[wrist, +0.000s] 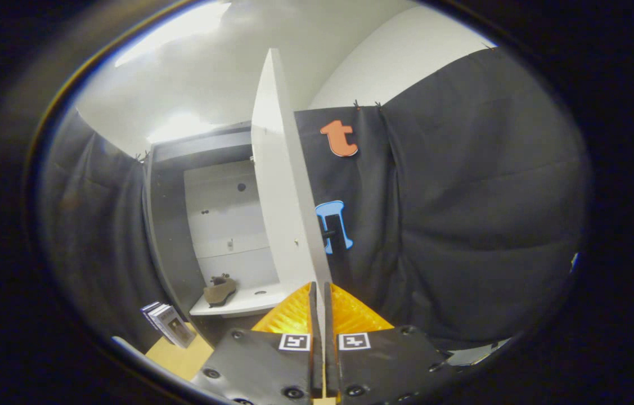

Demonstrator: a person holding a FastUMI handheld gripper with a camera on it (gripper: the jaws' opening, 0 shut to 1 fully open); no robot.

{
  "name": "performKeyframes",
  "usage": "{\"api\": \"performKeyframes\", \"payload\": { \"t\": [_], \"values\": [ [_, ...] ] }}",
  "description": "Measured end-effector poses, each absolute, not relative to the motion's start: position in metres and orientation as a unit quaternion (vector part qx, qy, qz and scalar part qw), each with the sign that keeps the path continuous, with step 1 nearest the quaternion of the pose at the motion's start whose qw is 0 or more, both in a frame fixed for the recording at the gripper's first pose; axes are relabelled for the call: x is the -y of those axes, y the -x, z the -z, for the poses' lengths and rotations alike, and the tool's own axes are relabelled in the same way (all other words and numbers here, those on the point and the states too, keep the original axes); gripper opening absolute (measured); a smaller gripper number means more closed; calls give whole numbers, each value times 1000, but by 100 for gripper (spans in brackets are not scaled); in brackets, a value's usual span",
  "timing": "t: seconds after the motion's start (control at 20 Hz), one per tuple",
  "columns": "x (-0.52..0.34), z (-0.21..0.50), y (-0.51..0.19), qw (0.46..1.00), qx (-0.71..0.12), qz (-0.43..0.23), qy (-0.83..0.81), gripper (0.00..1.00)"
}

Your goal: Open the shoe cabinet door, grab the shoes and put them into the shoe cabinet, then close the shoe cabinet door.

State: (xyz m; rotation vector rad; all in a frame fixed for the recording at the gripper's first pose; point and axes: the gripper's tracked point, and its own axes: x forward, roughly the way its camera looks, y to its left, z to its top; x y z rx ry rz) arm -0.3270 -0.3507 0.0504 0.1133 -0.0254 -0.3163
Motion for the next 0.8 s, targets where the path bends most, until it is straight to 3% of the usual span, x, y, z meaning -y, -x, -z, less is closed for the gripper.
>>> {"api": "performKeyframes", "payload": {
  "t": [0.8],
  "values": [
    [271, -25, 297, 997, -20, 74, -20, 4]
  ]
}}
